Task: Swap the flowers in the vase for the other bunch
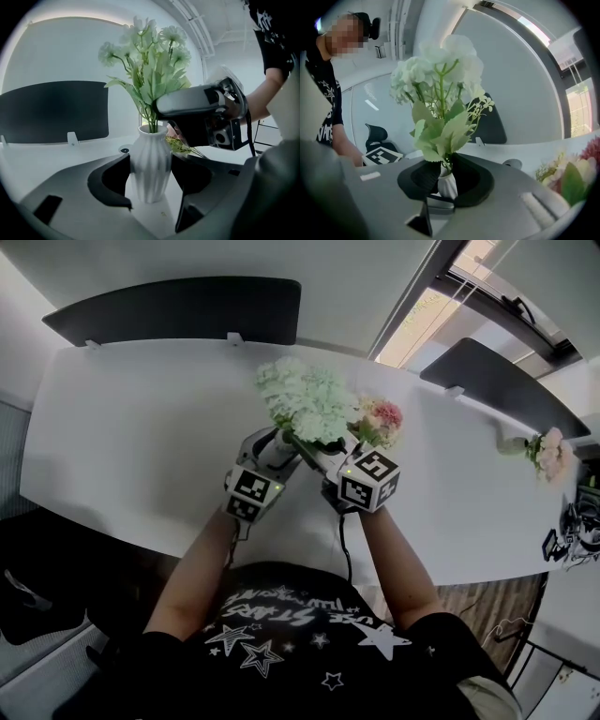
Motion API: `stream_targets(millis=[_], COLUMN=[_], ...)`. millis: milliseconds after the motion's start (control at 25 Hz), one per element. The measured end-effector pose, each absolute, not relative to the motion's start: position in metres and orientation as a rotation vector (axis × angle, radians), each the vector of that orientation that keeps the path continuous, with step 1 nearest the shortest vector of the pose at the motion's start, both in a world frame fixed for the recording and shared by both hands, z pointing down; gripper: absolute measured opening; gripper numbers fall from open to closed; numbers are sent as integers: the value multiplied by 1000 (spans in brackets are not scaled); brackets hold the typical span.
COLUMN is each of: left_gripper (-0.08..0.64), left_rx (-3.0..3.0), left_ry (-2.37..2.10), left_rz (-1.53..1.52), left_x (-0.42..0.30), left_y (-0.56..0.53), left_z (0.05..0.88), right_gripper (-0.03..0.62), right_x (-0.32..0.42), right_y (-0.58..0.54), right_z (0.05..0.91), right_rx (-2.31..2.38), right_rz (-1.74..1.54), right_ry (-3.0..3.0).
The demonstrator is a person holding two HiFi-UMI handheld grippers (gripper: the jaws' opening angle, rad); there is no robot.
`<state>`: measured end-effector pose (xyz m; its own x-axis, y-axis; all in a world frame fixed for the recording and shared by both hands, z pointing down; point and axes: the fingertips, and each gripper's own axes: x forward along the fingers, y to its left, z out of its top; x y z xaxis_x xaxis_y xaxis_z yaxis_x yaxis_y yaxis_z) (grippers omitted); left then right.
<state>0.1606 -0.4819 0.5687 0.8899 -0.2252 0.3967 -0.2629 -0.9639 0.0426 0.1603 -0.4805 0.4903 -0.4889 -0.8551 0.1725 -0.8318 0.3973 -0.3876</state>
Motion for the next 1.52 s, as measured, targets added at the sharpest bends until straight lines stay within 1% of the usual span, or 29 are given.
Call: stream_targets(millis=[280,440,960,1160,1360,1520], left_gripper=[285,285,291,337,341,339], left_rx=[2961,2960,2943,2910,2882,2817], left_ry=[-374,-379,-358,-393,-482,-563], left_rz=[600,602,635,592,607,555], left_x=[161,161,157,153,137,114], left_y=[-482,-483,-478,-473,-469,-460], left_z=[569,569,569,557,554,550], right_gripper=[83,112,117,117,117,115], right_x=[157,157,168,165,167,170], right_y=[-475,-472,-435,-418,-401,-389], right_z=[499,504,501,498,496,496], right_rx=[-1602,-1607,-1692,-1687,-1716,-1702], right_rz=[-675,-727,-761,-753,-731,-718], right_ry=[2582,2541,2406,2385,2370,2382])
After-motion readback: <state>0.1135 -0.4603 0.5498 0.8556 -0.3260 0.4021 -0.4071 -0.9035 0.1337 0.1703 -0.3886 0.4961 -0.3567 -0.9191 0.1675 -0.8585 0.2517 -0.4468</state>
